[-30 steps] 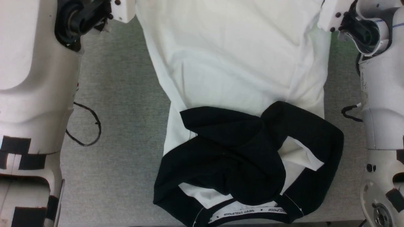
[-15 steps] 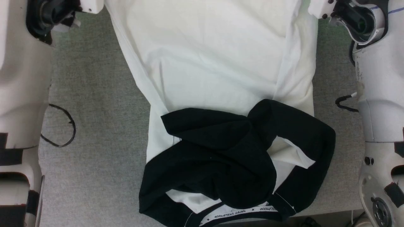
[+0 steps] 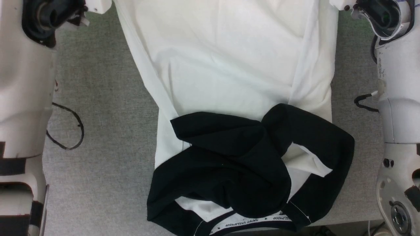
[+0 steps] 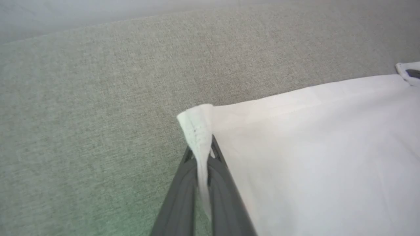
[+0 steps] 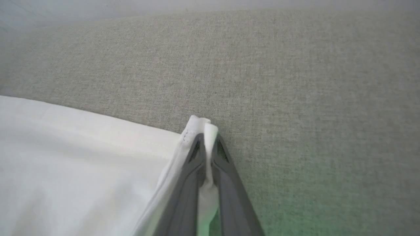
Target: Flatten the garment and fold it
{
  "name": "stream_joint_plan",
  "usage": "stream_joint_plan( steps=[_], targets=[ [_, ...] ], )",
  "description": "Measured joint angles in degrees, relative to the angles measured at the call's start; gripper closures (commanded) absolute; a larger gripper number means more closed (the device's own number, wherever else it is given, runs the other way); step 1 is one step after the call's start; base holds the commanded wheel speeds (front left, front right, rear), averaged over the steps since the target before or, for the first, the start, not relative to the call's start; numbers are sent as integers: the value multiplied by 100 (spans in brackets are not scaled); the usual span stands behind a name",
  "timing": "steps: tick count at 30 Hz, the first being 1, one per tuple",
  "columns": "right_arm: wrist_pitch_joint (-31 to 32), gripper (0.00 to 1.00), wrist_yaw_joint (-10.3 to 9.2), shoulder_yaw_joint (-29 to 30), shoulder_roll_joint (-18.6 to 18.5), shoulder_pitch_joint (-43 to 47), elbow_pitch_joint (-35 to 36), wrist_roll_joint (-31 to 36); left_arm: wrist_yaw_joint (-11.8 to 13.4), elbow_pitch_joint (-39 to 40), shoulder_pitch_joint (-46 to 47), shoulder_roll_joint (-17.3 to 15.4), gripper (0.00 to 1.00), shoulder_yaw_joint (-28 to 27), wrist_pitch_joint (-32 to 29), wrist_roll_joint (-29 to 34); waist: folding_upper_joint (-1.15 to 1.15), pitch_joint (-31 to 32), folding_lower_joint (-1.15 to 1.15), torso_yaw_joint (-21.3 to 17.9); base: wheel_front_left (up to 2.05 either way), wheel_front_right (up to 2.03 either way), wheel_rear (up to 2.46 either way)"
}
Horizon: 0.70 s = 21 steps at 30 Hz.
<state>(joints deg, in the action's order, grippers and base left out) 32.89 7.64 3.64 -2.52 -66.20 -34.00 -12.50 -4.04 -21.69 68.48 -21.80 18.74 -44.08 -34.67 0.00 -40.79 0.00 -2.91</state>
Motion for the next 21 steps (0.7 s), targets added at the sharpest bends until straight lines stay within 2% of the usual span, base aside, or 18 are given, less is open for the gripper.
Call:
stream_joint_plan(
  steps=[5, 12, 21],
  targets=[
    [-127, 100, -4, 37, -22, 94, -1, -27, -197, 11, -182, 30, 100, -92, 892, -93, 0, 142, 0, 68, 0, 0, 0],
    [-172, 100, -4, 305, -8, 437, 363, 14, -302, 74, -588, -101, 100, -121, 2249, -185, 0, 462, 0, 194, 0, 0, 0],
    [-65, 100, -2, 616, 20, 619, 892, 198, -348, -2, -684, -172, 100, 26, 3306, -234, 0, 977, 0, 359, 0, 0, 0]
  ],
)
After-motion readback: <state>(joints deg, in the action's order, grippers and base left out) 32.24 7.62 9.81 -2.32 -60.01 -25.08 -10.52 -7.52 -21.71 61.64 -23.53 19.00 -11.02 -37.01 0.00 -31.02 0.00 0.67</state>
